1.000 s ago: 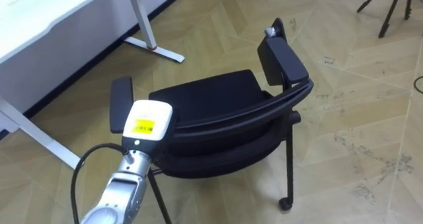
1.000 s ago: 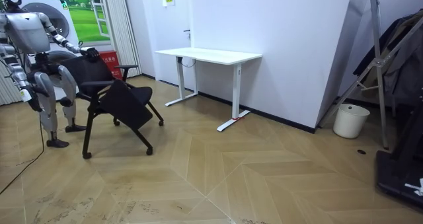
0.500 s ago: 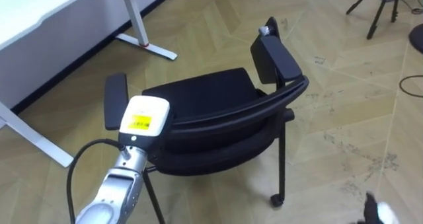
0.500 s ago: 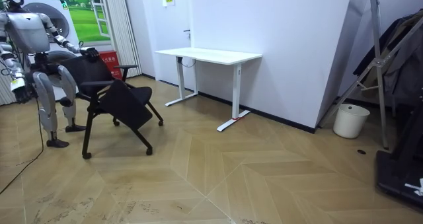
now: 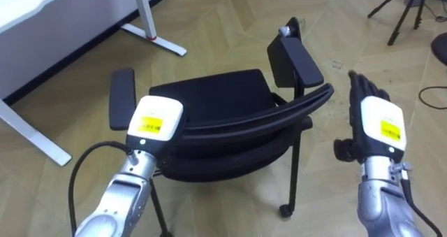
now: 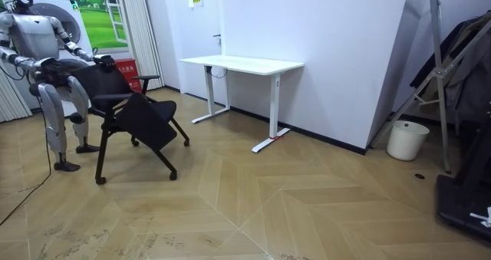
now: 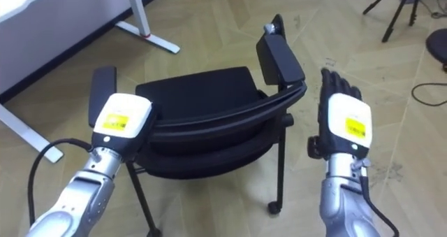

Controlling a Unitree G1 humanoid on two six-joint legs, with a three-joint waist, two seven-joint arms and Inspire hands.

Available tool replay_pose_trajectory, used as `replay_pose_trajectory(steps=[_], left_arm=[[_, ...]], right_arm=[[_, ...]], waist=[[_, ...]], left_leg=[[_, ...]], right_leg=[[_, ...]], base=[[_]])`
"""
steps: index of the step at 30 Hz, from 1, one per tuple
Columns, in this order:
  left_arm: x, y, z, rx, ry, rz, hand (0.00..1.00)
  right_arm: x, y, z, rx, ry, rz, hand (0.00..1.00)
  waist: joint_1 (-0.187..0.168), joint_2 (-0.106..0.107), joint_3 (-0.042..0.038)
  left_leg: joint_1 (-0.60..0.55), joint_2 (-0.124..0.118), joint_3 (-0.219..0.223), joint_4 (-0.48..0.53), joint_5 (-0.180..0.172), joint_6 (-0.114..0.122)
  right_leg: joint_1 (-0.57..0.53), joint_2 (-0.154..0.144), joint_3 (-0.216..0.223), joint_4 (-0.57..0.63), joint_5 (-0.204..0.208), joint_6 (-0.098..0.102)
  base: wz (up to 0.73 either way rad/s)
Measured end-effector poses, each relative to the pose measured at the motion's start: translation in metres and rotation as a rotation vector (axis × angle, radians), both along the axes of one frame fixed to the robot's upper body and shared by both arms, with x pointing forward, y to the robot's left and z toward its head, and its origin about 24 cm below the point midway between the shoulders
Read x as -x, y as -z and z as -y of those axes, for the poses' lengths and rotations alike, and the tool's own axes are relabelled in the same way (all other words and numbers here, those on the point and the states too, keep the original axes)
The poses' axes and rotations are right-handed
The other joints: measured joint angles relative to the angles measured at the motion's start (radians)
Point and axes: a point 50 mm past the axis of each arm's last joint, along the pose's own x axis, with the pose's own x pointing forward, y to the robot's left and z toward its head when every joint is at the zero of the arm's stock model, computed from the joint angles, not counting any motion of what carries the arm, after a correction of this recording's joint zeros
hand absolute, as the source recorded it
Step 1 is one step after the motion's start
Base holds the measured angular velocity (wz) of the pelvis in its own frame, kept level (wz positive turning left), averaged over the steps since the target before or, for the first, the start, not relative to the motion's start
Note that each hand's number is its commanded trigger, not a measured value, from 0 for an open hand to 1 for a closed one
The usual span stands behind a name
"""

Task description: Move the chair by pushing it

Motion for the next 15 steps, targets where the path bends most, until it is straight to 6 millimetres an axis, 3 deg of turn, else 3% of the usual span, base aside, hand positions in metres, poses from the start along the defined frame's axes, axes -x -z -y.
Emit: replay_pose_trajectory(steps=[5, 15], left_arm=[[0.000, 0.000, 0.002, -0.007, 0.017, -0.001, 1.00], [-0.001, 0.000, 0.010, -0.008, 0.058, 0.000, 1.00]], right_arm=[[-0.005, -0.022, -0.020, 0.027, -0.133, 0.064, 0.00], [-0.009, -0.026, -0.026, 0.071, -0.206, 0.036, 0.00]], waist=[[0.018, -0.003, 0.0005], [0.059, -0.007, 0.0002]], left_leg=[[0.006, 0.001, 0.000, 0.000, 0.000, 0.000], [0.006, 0.002, -0.002, -0.001, 0.000, 0.000]], right_leg=[[0.005, 0.001, 0.000, 0.000, 0.000, 0.000], [0.007, 0.001, -0.002, 0.001, 0.000, 0.000]], base=[[-0.01], [0.00]])
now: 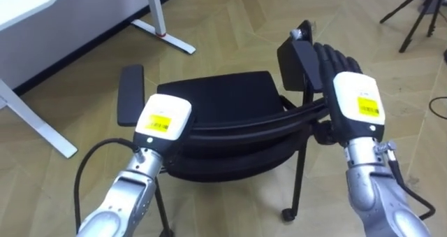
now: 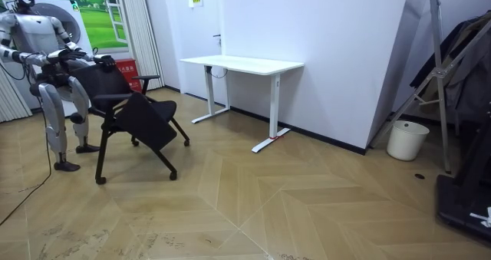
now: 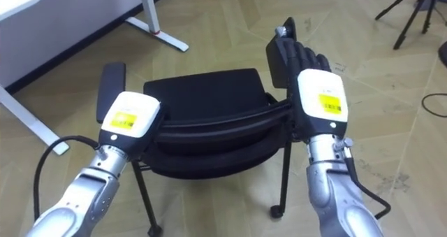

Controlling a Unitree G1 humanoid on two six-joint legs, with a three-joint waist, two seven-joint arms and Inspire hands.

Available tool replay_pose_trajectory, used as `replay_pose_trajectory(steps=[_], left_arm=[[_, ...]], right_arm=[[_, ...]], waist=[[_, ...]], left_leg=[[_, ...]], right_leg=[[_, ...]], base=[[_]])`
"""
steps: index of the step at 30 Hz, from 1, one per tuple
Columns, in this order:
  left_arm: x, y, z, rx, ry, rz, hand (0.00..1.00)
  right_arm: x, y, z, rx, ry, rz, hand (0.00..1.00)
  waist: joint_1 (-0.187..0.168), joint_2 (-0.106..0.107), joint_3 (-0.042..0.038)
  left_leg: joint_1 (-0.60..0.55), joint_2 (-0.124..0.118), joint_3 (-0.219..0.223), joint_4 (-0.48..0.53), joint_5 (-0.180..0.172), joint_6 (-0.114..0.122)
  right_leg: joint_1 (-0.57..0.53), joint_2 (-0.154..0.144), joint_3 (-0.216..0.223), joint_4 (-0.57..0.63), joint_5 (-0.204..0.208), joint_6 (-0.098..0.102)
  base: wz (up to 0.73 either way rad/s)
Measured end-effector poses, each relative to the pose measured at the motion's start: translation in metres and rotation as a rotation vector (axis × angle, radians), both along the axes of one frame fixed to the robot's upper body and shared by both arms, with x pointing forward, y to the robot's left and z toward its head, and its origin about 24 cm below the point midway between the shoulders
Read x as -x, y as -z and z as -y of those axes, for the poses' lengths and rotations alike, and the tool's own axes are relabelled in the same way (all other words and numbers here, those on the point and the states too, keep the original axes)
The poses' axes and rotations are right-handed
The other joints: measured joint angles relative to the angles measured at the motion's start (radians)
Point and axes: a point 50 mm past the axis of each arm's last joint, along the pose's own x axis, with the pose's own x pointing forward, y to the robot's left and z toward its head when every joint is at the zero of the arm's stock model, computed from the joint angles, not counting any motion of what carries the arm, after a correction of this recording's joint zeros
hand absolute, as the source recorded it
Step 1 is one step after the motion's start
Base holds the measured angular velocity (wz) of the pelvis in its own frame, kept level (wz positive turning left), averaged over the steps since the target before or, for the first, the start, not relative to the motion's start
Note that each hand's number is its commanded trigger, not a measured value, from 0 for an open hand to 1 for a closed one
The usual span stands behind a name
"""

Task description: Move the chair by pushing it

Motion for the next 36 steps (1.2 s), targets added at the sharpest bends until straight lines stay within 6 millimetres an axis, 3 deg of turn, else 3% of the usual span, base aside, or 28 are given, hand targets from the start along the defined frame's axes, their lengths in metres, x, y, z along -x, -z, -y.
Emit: replay_pose_trajectory(steps=[10, 19, 23, 29, 36], left_arm=[[-0.005, -0.005, 0.001, -0.012, 0.022, 0.012, 1.00], [-0.008, -0.007, 0.005, -0.006, 0.072, 0.022, 1.00], [-0.010, -0.007, 0.007, -0.010, 0.098, 0.021, 1.00], [-0.009, -0.001, 0.005, -0.022, 0.109, 0.000, 1.00], [-0.016, 0.003, 0.006, -0.018, 0.131, -0.014, 1.00]], right_arm=[[-0.001, -0.004, -0.014, 0.112, -0.100, -0.037, 0.00], [0.001, -0.001, -0.027, 0.155, -0.199, -0.084, 0.00], [0.007, 0.023, -0.029, 0.152, -0.231, -0.198, 0.00], [0.011, 0.045, -0.024, 0.244, -0.257, -0.245, 0.00], [0.007, 0.057, -0.019, 0.301, -0.268, -0.219, 0.00]], waist=[[0.025, -0.011, 0.0066], [0.046, -0.012, 0.0071], [0.051, -0.015, 0.0063], [0.053, -0.029, 0.0021], [0.052, -0.024, 0.0032]], left_leg=[[-0.006, 0.001, 0.003, 0.000, 0.000, 0.000], [-0.015, 0.001, -0.018, 0.001, 0.000, 0.000], [-0.013, 0.001, -0.052, 0.001, 0.000, 0.000], [0.006, 0.001, -0.056, 0.001, 0.000, 0.000], [0.013, 0.001, -0.057, 0.003, 0.000, 0.000]], right_leg=[[-0.007, 0.001, 0.005, 0.001, 0.000, 0.000], [-0.011, 0.001, 0.001, 0.000, 0.000, 0.000], [-0.002, 0.001, -0.013, -0.002, 0.000, 0.000], [0.025, 0.001, -0.027, -0.004, 0.000, 0.000], [0.042, 0.000, -0.042, -0.009, 0.000, 0.000]], base=[[-0.03], [0.03], [0.12], [0.04], [0.05]])
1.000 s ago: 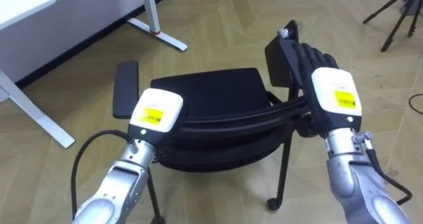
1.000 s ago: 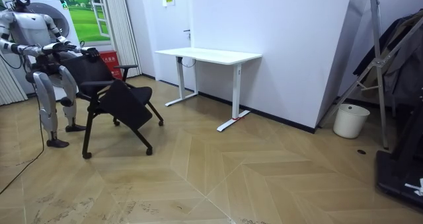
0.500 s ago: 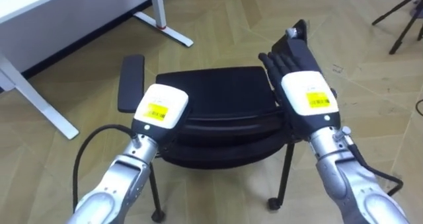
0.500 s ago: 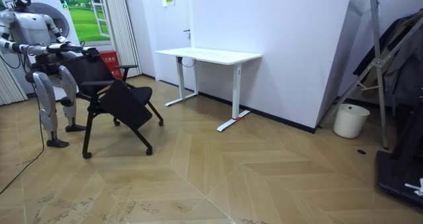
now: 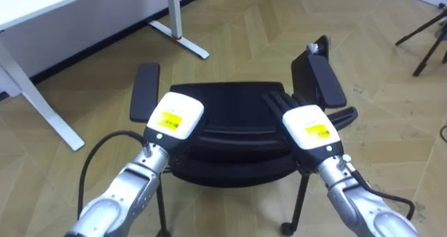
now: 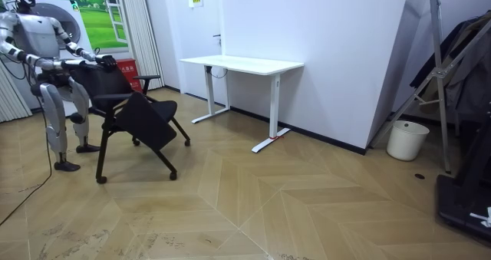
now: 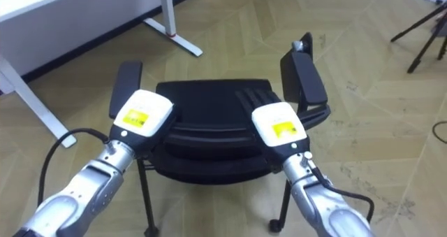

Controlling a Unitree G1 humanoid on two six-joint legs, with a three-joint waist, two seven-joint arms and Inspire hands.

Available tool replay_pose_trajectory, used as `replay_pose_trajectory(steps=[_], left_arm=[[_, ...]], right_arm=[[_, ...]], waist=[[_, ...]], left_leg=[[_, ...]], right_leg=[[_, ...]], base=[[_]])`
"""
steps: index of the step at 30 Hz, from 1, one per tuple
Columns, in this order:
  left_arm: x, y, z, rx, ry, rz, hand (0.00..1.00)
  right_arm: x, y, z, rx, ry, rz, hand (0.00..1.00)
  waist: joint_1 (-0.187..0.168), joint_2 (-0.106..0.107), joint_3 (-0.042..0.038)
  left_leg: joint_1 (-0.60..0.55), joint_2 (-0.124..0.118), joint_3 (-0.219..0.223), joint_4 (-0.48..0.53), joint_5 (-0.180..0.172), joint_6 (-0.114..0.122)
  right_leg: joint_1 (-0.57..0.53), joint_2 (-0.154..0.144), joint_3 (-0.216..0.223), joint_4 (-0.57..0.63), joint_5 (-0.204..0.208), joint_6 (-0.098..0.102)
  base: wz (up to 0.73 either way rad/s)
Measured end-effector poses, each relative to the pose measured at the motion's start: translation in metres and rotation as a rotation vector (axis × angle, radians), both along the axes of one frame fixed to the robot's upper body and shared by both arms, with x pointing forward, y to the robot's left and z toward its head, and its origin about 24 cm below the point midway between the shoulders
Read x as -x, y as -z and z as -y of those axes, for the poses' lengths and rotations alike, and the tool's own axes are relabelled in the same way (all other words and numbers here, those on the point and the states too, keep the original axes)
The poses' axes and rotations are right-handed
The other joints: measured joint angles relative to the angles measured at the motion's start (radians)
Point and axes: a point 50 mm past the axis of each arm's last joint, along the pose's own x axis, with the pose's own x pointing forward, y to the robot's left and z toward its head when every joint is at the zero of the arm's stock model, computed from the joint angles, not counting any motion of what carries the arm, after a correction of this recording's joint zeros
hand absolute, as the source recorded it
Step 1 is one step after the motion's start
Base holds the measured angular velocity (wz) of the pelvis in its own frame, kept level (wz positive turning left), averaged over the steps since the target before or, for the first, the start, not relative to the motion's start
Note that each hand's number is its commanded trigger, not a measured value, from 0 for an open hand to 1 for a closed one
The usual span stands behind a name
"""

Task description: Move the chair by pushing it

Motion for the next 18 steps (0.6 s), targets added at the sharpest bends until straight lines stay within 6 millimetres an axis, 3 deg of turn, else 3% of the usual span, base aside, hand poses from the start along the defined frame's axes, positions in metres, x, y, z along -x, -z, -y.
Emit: replay_pose_trajectory(steps=[7, 8, 9, 18], left_arm=[[0.002, 0.006, 0.004, 0.032, 0.014, -0.013, 1.00], [0.003, 0.007, 0.005, 0.039, 0.015, -0.013, 1.00], [0.003, 0.007, 0.005, 0.041, 0.016, -0.013, 1.00], [0.006, 0.012, 0.007, 0.055, 0.016, -0.030, 1.00]], right_arm=[[0.001, 0.005, 0.007, 0.020, 0.011, 0.084, 0.00], [0.002, 0.006, 0.009, 0.021, 0.014, 0.100, 0.56], [0.002, 0.006, 0.010, 0.021, 0.016, 0.103, 1.00], [0.004, 0.013, 0.022, 0.036, 0.066, 0.096, 1.00]], waist=[[-0.023, 0.037, -0.0064], [-0.024, 0.042, -0.0058], [-0.024, 0.043, -0.0061], [-0.022, 0.044, -0.0063]], left_leg=[[-0.006, -0.004, -0.027, 0.004, 0.000, 0.000], [-0.007, -0.004, -0.028, 0.004, 0.000, 0.000], [-0.008, -0.004, -0.031, 0.004, 0.000, 0.000], [-0.008, -0.004, -0.047, 0.008, 0.000, 0.000]], right_leg=[[0.014, -0.003, -0.028, -0.013, 0.000, 0.000], [0.014, -0.003, -0.035, -0.014, 0.000, 0.000], [0.015, -0.003, -0.038, -0.014, 0.000, 0.000], [0.025, -0.005, -0.055, -0.013, 0.000, 0.000]], base=[[0.11], [0.14], [0.07], [0.07]])
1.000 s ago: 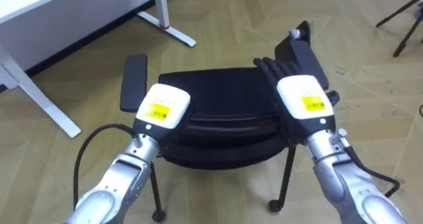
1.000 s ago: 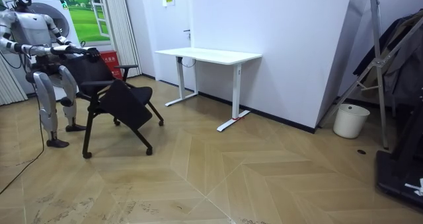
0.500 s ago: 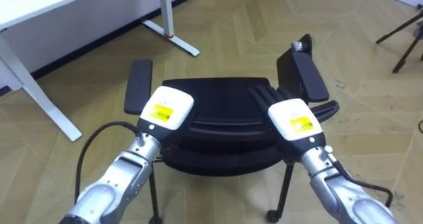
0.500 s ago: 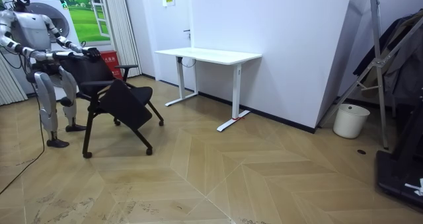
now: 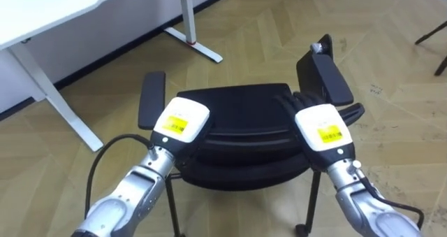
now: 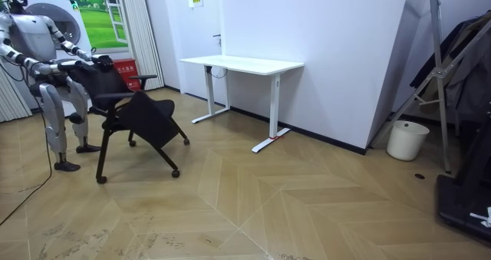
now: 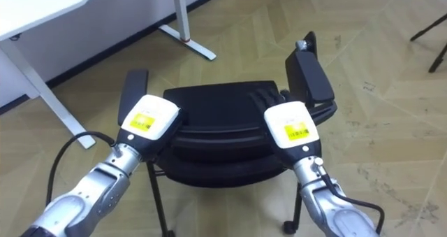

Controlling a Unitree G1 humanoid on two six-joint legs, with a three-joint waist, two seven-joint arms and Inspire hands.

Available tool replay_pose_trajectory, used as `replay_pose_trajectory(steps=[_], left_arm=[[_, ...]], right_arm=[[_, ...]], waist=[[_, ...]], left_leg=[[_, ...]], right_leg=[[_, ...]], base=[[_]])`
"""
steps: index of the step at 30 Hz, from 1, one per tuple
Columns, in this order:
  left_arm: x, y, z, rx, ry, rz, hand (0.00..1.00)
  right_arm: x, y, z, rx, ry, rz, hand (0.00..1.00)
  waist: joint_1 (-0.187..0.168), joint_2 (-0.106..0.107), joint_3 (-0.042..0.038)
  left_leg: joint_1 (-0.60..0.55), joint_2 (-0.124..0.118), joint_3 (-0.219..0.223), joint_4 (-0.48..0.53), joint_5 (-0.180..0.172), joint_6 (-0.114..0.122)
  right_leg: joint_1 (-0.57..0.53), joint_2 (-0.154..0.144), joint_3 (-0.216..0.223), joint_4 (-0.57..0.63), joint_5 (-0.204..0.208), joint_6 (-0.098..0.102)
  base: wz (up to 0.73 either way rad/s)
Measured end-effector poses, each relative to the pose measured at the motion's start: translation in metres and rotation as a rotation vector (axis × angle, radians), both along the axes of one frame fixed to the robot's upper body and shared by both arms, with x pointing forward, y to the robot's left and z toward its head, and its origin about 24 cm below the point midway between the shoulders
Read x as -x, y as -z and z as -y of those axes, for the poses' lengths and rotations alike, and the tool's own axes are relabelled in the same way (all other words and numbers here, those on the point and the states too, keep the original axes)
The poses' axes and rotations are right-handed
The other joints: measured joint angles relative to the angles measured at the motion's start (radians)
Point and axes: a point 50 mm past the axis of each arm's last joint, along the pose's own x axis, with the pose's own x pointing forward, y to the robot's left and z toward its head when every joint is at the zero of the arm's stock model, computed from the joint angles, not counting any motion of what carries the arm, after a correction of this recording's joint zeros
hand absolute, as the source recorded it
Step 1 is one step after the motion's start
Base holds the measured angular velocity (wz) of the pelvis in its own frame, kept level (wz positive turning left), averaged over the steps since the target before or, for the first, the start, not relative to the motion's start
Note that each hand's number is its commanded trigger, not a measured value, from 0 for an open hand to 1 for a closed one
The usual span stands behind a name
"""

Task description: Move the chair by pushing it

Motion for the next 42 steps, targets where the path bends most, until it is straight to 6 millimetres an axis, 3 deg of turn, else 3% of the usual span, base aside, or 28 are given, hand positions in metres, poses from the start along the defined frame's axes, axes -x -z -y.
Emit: replay_pose_trajectory(steps=[7, 19, 25, 31, 37, 42], left_arm=[[0.0032, 0.0044, 0.0017, 0.005, 0.008, -0.026, 1.00], [0.0081, 0.0068, -0.0001, 0.016, 0.008, -0.042, 1.00], [0.0096, 0.0081, -0.0006, 0.017, 0.006, -0.047, 1.00], [0.0098, 0.0086, -0.0006, 0.017, 0.005, -0.048, 1.00], [0.0085, 0.0087, -0.0023, 0.030, 0.001, -0.044, 1.00], [0.0074, 0.0091, -0.0032, 0.034, -0.006, -0.040, 1.00]], right_arm=[[-0.0015, 0.0028, 0.0039, -0.001, 0.031, -0.010, 1.00], [0.0001, 0.0053, 0.0006, -0.019, 0.036, -0.019, 1.00], [0.0019, 0.0064, 0.0004, -0.021, 0.033, -0.025, 1.00], [0.0018, 0.0067, 0.0015, -0.026, 0.032, -0.031, 1.00], [-0.0002, 0.0044, 0.0019, -0.042, 0.031, -0.039, 1.00], [0.0001, 0.0063, -0.0002, -0.043, 0.032, -0.060, 1.00]], waist=[[0.027, -0.001, -0.0010], [0.043, -0.009, -0.0099], [0.043, -0.011, -0.0103], [0.044, -0.012, -0.0086], [0.053, -0.025, 0.0022], [0.068, -0.036, 0.0060]], left_leg=[[0.000, 0.000, -0.008, 0.015, 0.000, 0.000], [-0.006, -0.001, -0.021, 0.025, 0.000, 0.001], [0.000, 0.000, -0.024, 0.025, 0.000, 0.000], [0.002, 0.000, -0.024, 0.025, 0.000, 0.000], [-0.003, 0.002, -0.025, 0.026, 0.000, 0.000], [-0.012, 0.012, -0.024, 0.078, -0.008, -0.006]], right_leg=[[0.006, 0.000, -0.009, 0.002, 0.002, -0.003], [0.006, 0.000, -0.017, -0.004, 0.002, -0.003], [0.020, 0.001, -0.020, -0.008, 0.002, -0.004], [0.023, 0.001, -0.020, -0.006, 0.002, -0.004], [0.020, 0.002, -0.011, 0.000, 0.002, -0.004], [0.020, 0.008, -0.009, 0.003, -0.003, -0.012]], base=[[0.04], [0.03], [0.00], [0.00], [0.00], [-0.03]])
